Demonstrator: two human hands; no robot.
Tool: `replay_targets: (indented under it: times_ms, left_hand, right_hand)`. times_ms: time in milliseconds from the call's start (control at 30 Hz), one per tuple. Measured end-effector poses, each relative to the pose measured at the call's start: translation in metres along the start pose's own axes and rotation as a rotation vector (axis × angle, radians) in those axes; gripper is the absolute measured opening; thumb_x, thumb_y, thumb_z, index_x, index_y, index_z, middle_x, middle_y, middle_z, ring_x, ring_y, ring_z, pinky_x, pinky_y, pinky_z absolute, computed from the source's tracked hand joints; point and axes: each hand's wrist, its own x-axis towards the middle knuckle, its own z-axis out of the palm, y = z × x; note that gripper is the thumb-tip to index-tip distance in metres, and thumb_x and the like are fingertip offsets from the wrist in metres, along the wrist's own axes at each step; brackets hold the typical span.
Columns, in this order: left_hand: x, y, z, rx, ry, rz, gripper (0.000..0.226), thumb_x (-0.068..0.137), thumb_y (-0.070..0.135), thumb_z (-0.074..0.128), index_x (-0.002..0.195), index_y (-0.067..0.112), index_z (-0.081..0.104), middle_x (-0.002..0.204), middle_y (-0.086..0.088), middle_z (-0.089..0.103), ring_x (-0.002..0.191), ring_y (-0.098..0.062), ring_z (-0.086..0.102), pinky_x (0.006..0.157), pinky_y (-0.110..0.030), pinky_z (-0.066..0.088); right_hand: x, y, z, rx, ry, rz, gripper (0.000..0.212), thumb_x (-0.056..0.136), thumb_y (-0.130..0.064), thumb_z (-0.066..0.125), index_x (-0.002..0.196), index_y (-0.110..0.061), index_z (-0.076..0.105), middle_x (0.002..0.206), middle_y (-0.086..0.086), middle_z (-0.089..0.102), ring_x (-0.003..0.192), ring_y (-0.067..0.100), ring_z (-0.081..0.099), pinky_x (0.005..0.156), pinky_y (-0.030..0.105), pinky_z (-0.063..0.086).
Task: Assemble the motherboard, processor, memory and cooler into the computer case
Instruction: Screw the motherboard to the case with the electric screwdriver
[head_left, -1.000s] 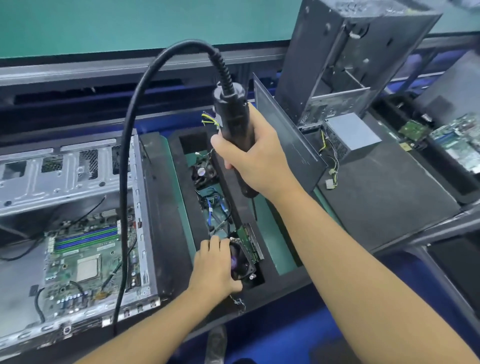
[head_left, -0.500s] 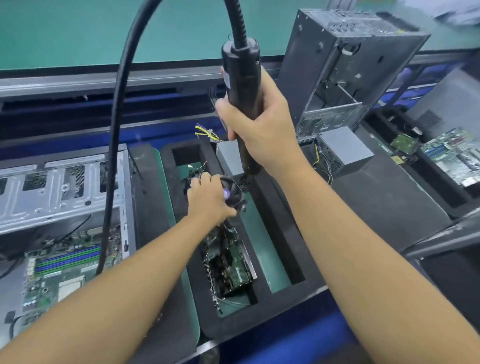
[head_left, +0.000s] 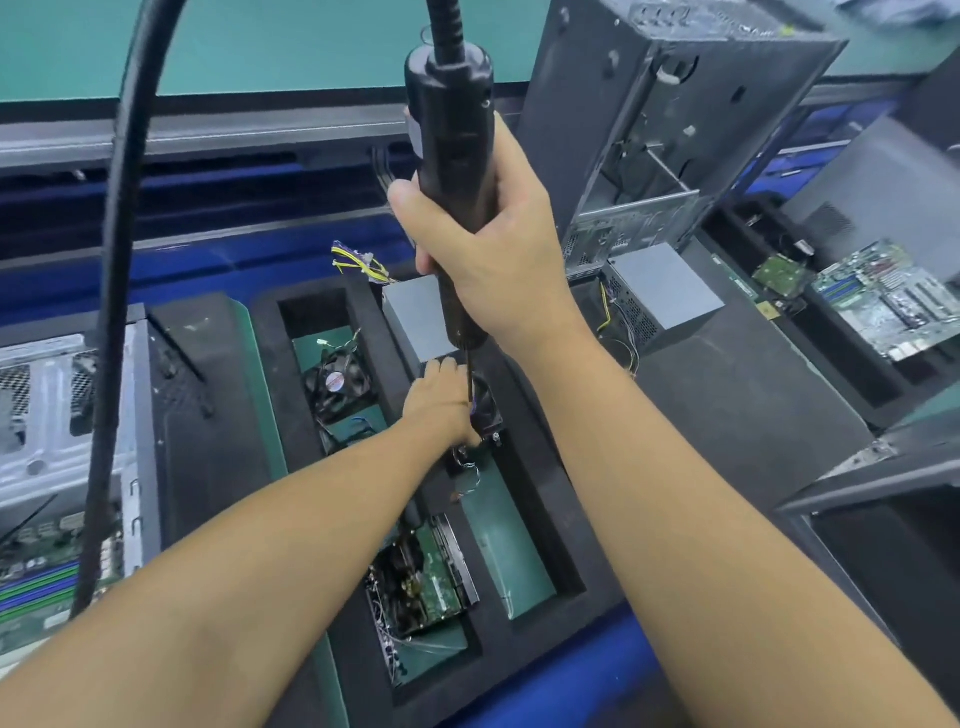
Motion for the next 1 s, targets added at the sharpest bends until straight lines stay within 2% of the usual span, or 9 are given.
replay_targets:
  times_ms: [133, 267, 400, 467, 600, 700, 833, 933, 1000]
  left_hand:
    - [0.007, -0.005, 0.015, 0.105, -0.091, -0.06, 0.093, 0.057, 0.054, 0.083, 0.128, 0.008, 0.045, 0.119, -0.008, 0.042, 0.115, -0.026, 0.041, 0.091, -0.035, 0.044]
    - [0.013, 0.003, 0.034, 0.235, -0.112, -0.046, 0.084, 0.066, 0.048, 0.079, 0.132, 0.008, 0.045, 0.123, -0.012, 0.041, 0.114, -0.027, 0.042, 0.091, -0.033, 0.041]
    - [0.014, -0.003, 0.051, 0.278, -0.021, 0.013, 0.067, 0.068, 0.05, 0.078, 0.121, 0.015, 0.057, 0.115, -0.006, 0.053, 0.108, -0.024, 0.052, 0.09, -0.033, 0.038]
    - [0.01, -0.008, 0.052, 0.258, 0.033, 0.05, 0.074, 0.067, 0.059, 0.075, 0.121, 0.013, 0.054, 0.114, -0.006, 0.055, 0.108, -0.025, 0.052, 0.089, -0.034, 0.038]
    - [-0.024, -0.027, 0.042, 0.054, 0.268, 0.112, 0.036, 0.084, 0.046, 0.06, 0.099, 0.013, 0.061, 0.104, -0.006, 0.054, 0.097, -0.028, 0.05, 0.078, -0.039, 0.039]
    - [-0.068, -0.036, 0.028, -0.319, 0.045, 0.017, 0.022, 0.083, 0.042, 0.055, 0.089, 0.021, 0.054, 0.099, 0.0, 0.053, 0.093, -0.024, 0.056, 0.082, -0.04, 0.048]
    - [-0.136, -0.03, 0.024, -0.346, -0.156, 0.017, 0.075, 0.069, 0.067, 0.05, 0.128, 0.021, 0.044, 0.124, 0.0, 0.044, 0.11, -0.021, 0.051, 0.093, -0.042, 0.047]
    - [-0.173, -0.022, 0.044, -0.136, -0.286, 0.125, 0.129, 0.057, 0.082, 0.058, 0.154, 0.021, -0.001, 0.153, 0.0, 0.015, 0.14, -0.026, 0.024, 0.113, -0.043, 0.03]
    - [-0.182, -0.019, 0.067, -0.021, -0.227, 0.148, 0.139, 0.059, 0.073, 0.071, 0.153, 0.017, -0.014, 0.157, -0.005, 0.006, 0.144, -0.028, 0.014, 0.118, -0.042, 0.02]
  right_hand:
    - [0.001, 0.006, -0.002, 0.019, 0.022, -0.005, 0.017, 0.091, 0.006, 0.064, 0.102, 0.001, 0.052, 0.078, 0.035, 0.048, 0.056, 0.035, 0.046, 0.054, 0.039, 0.047]
    - [-0.003, 0.015, -0.005, 0.016, 0.034, 0.003, 0.019, 0.091, 0.004, 0.065, 0.106, 0.004, 0.053, 0.079, 0.033, 0.051, 0.059, 0.025, 0.05, 0.059, 0.034, 0.05]
    - [-0.013, 0.027, -0.009, 0.043, 0.079, 0.034, 0.029, 0.091, 0.003, 0.065, 0.116, 0.009, 0.052, 0.075, 0.018, 0.054, 0.058, 0.02, 0.052, 0.057, 0.031, 0.05]
    - [-0.021, 0.034, -0.011, 0.054, 0.09, 0.047, 0.03, 0.091, 0.004, 0.065, 0.117, 0.011, 0.052, 0.073, 0.01, 0.054, 0.057, 0.021, 0.051, 0.056, 0.033, 0.05]
    - [-0.039, 0.041, -0.012, 0.041, 0.093, 0.032, 0.03, 0.09, 0.003, 0.064, 0.113, 0.016, 0.05, 0.076, 0.026, 0.049, 0.057, 0.034, 0.046, 0.057, 0.043, 0.048]
    - [-0.045, 0.036, -0.011, 0.012, 0.098, 0.02, 0.03, 0.089, 0.0, 0.064, 0.11, 0.016, 0.049, 0.08, 0.031, 0.046, 0.063, 0.039, 0.044, 0.061, 0.047, 0.046]
    - [-0.05, 0.024, -0.01, -0.012, 0.106, 0.025, 0.027, 0.087, -0.006, 0.066, 0.108, 0.005, 0.053, 0.08, 0.022, 0.052, 0.063, 0.031, 0.048, 0.063, 0.046, 0.049]
    - [-0.053, 0.017, -0.008, -0.021, 0.117, 0.021, 0.022, 0.087, -0.01, 0.067, 0.105, -0.004, 0.055, 0.079, 0.018, 0.053, 0.063, 0.033, 0.049, 0.063, 0.045, 0.05]
    - [-0.055, 0.014, -0.005, -0.023, 0.119, 0.014, 0.024, 0.087, -0.013, 0.067, 0.105, -0.005, 0.055, 0.077, 0.014, 0.054, 0.063, 0.032, 0.05, 0.063, 0.043, 0.051]
